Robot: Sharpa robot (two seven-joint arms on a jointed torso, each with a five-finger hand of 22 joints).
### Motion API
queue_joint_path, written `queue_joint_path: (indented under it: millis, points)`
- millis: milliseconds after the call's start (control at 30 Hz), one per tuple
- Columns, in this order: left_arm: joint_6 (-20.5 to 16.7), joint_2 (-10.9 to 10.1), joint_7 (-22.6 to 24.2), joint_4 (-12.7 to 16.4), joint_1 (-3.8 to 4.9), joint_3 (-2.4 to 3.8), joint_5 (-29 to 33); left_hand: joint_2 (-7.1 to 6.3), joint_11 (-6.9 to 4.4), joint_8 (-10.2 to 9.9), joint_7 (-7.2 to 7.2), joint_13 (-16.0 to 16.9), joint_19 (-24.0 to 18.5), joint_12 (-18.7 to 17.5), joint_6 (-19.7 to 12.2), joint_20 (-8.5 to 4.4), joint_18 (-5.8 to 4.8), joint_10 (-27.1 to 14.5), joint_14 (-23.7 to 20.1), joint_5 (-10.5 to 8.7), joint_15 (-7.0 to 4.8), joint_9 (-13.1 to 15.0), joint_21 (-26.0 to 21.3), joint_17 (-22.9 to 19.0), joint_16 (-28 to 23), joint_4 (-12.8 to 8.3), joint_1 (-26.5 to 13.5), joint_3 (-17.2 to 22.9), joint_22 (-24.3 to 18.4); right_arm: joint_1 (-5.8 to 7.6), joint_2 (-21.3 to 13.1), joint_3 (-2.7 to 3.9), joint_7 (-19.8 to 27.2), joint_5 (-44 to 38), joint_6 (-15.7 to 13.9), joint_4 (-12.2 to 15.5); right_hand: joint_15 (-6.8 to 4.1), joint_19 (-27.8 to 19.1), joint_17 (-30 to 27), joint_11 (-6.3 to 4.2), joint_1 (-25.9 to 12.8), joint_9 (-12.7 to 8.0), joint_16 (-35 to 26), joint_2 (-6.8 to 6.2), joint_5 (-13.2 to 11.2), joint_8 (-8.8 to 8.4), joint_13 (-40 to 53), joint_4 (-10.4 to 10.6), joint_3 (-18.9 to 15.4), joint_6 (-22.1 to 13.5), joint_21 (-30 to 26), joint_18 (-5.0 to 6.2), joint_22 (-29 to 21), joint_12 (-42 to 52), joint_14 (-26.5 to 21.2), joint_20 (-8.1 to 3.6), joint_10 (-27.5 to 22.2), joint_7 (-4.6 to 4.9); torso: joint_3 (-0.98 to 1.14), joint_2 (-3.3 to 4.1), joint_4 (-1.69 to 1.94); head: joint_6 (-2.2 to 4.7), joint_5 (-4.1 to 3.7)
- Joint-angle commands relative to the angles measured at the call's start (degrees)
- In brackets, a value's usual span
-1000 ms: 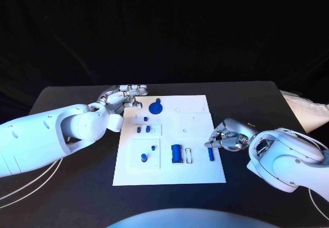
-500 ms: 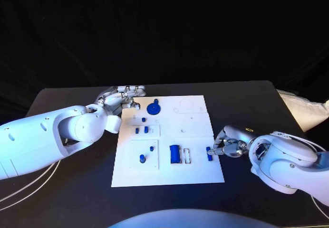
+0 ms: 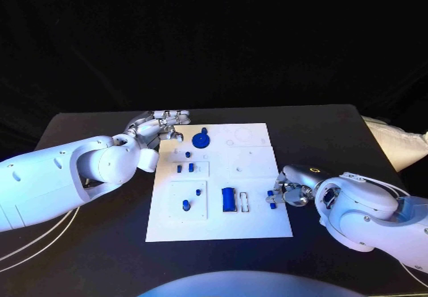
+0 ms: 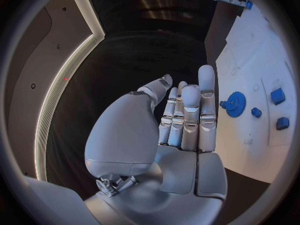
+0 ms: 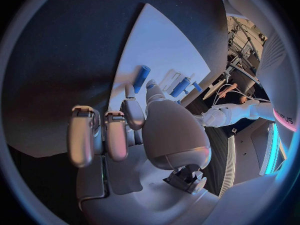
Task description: Assemble the parts on the task board
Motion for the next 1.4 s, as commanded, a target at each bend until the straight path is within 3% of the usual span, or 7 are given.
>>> queue_joint_path:
  millis: [33,367,567,767,1033,1200,1400]
  points:
    - [1.2,0.0,0.2,0.1,0.0,0.03,-0.3,0.5,0.0,0.1,0.06,0.1,-0.1,0.4,-0.3,0.36,1.1,-0.6,-0.3,0.01,-0.03,0.0,-0.2,-0.1,0.0,0.0,0.0,-0.3,-0.1,-0.47,0.6,-0.19,-0.4,-2.9,3.2,-0.3,-0.11,0.3,6.3,-0.51,2.1,0.0,0.1,0.2,-1.3,-0.26,0.1,-1.2,0.8,0.5,0.3,-0.59,0.2,0.2,4.4,0.11,0.2,-0.07,0.03,0.0,-0.06,-0.18,0.07]
    - [1.1,0.0,0.2,0.1,-0.01,0.03,-0.3,0.53,0.0,0.1,0.06,0.1,-0.1,0.4,-0.3,0.36,1.1,-0.6,-0.3,0.01,-0.03,0.0,-0.2,-0.1,0.0,0.0,0.0,-0.4,-0.1,-1.0,2.7,-0.24,-0.5,-15.4,11.3,-1.3,-0.09,0.6,7.7,-0.45,8.4,-0.1,0.7,-0.48,-6.4,-1.25,0.8,-6.6,5.5,0.8,0.8,-0.84,1.4,0.6,4.6,-0.03,0.1,0.18,0.01,-0.05,-0.03,-0.35,0.12]
    - [1.1,0.0,0.2,0.0,-0.01,0.01,-0.4,0.53,0.0,0.1,0.06,0.1,-0.1,0.4,-0.3,0.36,1.1,-0.6,-0.3,0.01,-0.03,0.0,-0.2,-0.1,0.0,0.0,0.0,-0.4,-0.1,-1.19,3.8,-0.47,-0.5,-17.7,15.3,-1.6,0.13,0.6,7.9,-0.19,7.6,-0.2,0.8,-1.68,-8.3,-1.82,0.7,-7.0,6.0,0.9,0.9,-0.88,1.6,0.3,4.6,0.21,0.1,0.41,0.04,-0.05,0.02,-0.27,0.11]
    - [1.1,-0.1,0.1,0.0,-0.03,-0.03,-0.4,0.53,0.0,0.1,0.06,0.1,-0.1,0.4,-0.3,0.36,1.1,-0.6,-0.3,0.01,-0.03,0.0,-0.2,-0.1,0.0,0.0,0.0,-0.4,-0.1,-1.34,4.1,-0.56,-0.5,-17.4,16.0,-1.7,0.24,0.5,7.9,-0.11,5.9,-0.3,0.8,-2.25,-7.3,-2.29,0.7,-6.6,6.5,1.0,0.8,-0.85,1.5,0.1,4.6,0.36,0.0,0.46,-0.02,-0.07,-0.04,-0.18,0.04]
    - [1.2,0.0,0.1,0.0,-0.04,-0.05,-0.4,0.53,0.0,0.1,0.06,0.1,-0.1,0.4,-0.3,0.36,1.1,-0.6,-0.3,0.01,-0.03,0.0,-0.2,-0.1,0.0,0.0,0.0,-0.4,-0.1,-1.56,4.7,-0.59,-0.7,-14.2,12.3,-2.6,-0.27,0.7,8.3,-0.65,5.0,-0.3,0.9,-1.24,5.0,-2.71,1.7,-6.5,11.4,2.3,1.1,-0.89,1.9,1.2,4.7,-0.03,0.7,-0.22,-0.02,-0.05,0.04,-0.18,-0.1]
    - [1.2,0.0,0.1,0.0,-0.04,-0.06,-0.4,0.53,0.0,0.1,0.06,0.1,-0.1,0.4,-0.3,0.36,1.1,-0.6,-0.3,0.01,-0.03,0.0,-0.2,-0.1,0.0,0.0,0.0,-0.4,-0.1,-1.6,4.7,-0.59,-0.8,-11.6,7.0,-2.5,-0.32,0.8,8.5,-0.82,4.2,-0.1,1.0,-1.21,8.2,-2.86,2.1,-6.8,14.6,2.6,1.2,-0.92,2.0,1.5,4.8,-0.17,1.0,-0.23,-0.04,-0.04,0.06,-0.24,0.0]
    - [1.2,0.0,0.1,0.0,-0.07,-0.06,-0.4,0.64,-0.01,0.2,0.05,0.1,-0.1,0.5,-0.3,0.36,1.11,-0.6,-0.4,0.04,-0.03,0.0,-0.2,-0.2,0.0,0.0,0.1,-0.4,-0.1,-1.5,3.9,-0.45,-0.8,-4.8,-2.4,-0.7,-0.4,0.9,8.8,-0.92,0.7,0.2,1.2,-2.76,9.9,-3.09,2.4,-5.7,18.5,2.8,1.2,-0.94,2.2,1.8,4.8,-0.2,1.4,-0.39,0.01,-0.1,0.05,-0.25,0.09]
